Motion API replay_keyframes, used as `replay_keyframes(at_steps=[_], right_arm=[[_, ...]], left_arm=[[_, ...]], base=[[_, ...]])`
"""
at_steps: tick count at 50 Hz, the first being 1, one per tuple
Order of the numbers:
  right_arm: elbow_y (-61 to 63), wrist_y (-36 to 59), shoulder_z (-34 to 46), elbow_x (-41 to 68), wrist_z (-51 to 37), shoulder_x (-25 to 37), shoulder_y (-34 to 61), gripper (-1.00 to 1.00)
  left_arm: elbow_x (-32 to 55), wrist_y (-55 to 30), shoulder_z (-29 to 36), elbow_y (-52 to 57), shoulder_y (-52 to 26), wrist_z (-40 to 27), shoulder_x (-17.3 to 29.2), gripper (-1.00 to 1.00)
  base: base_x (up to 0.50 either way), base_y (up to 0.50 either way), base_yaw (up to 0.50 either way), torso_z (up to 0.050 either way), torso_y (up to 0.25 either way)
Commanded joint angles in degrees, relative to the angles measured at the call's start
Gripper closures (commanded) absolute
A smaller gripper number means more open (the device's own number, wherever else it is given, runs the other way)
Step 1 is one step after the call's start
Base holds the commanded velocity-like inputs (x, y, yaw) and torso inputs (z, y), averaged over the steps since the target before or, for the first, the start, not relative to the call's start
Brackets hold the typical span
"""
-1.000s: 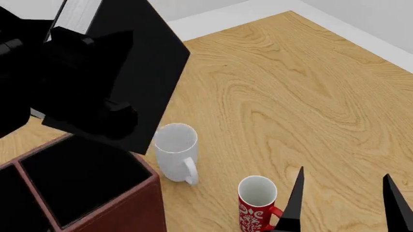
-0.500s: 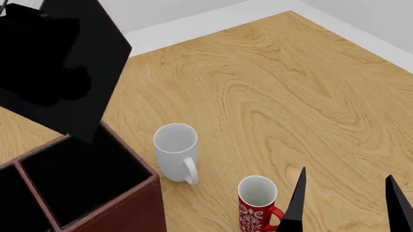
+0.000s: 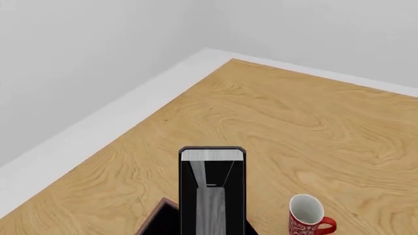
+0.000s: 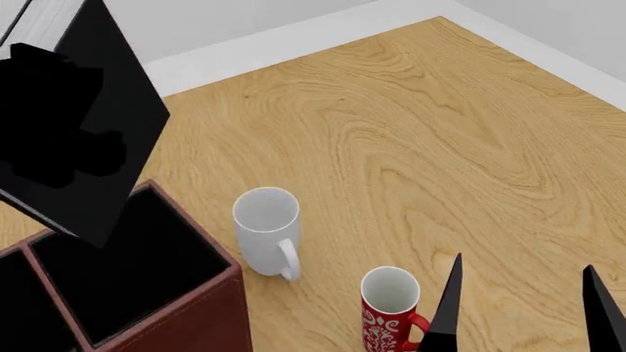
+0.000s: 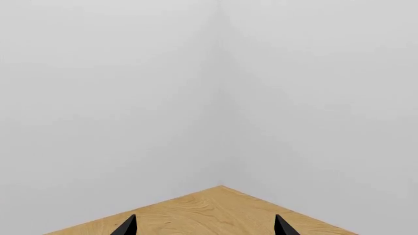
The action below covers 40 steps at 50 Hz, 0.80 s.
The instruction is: Pick up the book and place it in the right compartment of the caddy.
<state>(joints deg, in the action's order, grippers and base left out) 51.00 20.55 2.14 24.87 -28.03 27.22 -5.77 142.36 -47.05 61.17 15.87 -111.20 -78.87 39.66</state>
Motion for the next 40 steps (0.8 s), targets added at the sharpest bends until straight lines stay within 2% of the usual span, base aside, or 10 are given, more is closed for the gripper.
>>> replay_keyframes(at_steps=[1,40], right_arm=[[-0.3,-0.3,0.2,0.1,-0.1,0.2,0.1,-1.00],[-0.2,-2.1,-0.7,0.9,-0.5,0.7,-1.2,-1.00]], left_arm=[[-1.4,1.3,1.1,-0.3,0.7,-0.6,0.0,1.00],[-6.9,7.3,4.6,0.8,5.9,-3.0,-1.5,1.00]], base=[[0.00,0.00,0.00,0.000,0.000],[0.00,0.00,0.00,0.000,0.001]])
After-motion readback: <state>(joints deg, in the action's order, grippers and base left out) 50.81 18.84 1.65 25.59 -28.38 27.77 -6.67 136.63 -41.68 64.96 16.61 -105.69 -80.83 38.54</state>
